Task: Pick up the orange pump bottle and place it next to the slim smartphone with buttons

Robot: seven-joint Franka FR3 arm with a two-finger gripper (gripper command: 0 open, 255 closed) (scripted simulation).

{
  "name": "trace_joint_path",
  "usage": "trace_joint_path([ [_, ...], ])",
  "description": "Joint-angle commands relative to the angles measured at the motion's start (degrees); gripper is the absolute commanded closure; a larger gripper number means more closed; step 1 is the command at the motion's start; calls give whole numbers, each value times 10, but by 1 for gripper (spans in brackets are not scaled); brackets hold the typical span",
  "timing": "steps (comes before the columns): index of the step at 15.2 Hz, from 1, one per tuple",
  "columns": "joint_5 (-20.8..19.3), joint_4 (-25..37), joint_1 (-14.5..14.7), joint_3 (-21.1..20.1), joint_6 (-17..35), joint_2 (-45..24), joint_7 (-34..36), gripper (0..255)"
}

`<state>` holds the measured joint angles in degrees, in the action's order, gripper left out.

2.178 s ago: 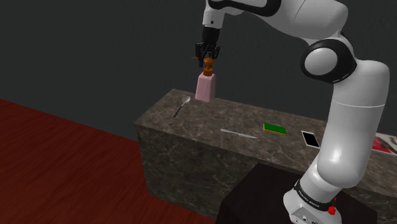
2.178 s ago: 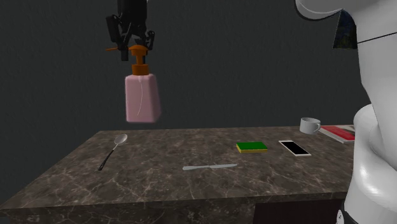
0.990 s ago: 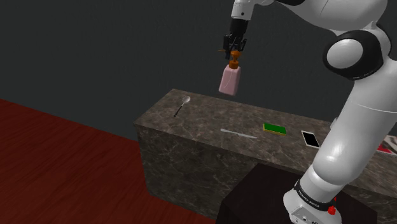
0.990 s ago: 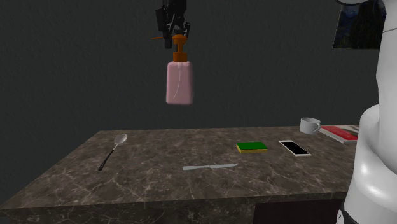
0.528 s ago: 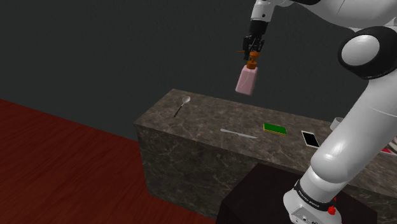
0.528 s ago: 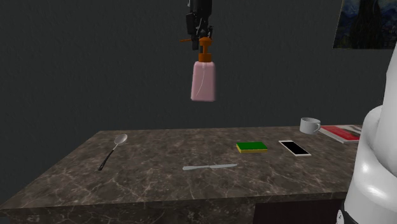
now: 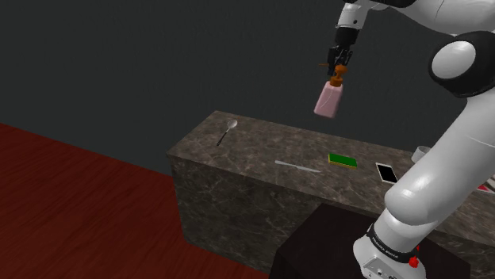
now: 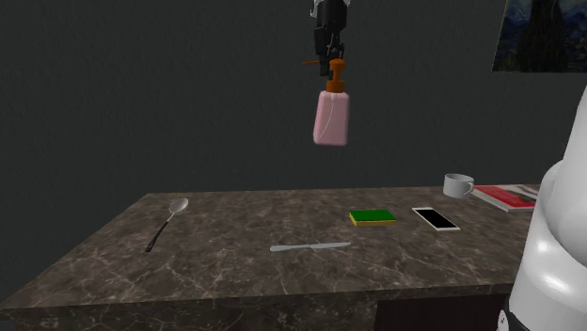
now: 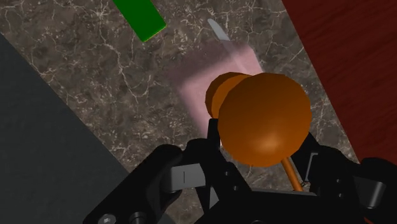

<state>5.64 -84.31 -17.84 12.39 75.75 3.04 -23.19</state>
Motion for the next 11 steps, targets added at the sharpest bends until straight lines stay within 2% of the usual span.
trace_joint_path([
  [1,-4,1,-13,14,-5,1,-28,255],
  [11,-10,53,-85,93,-31,-41,-180,255],
])
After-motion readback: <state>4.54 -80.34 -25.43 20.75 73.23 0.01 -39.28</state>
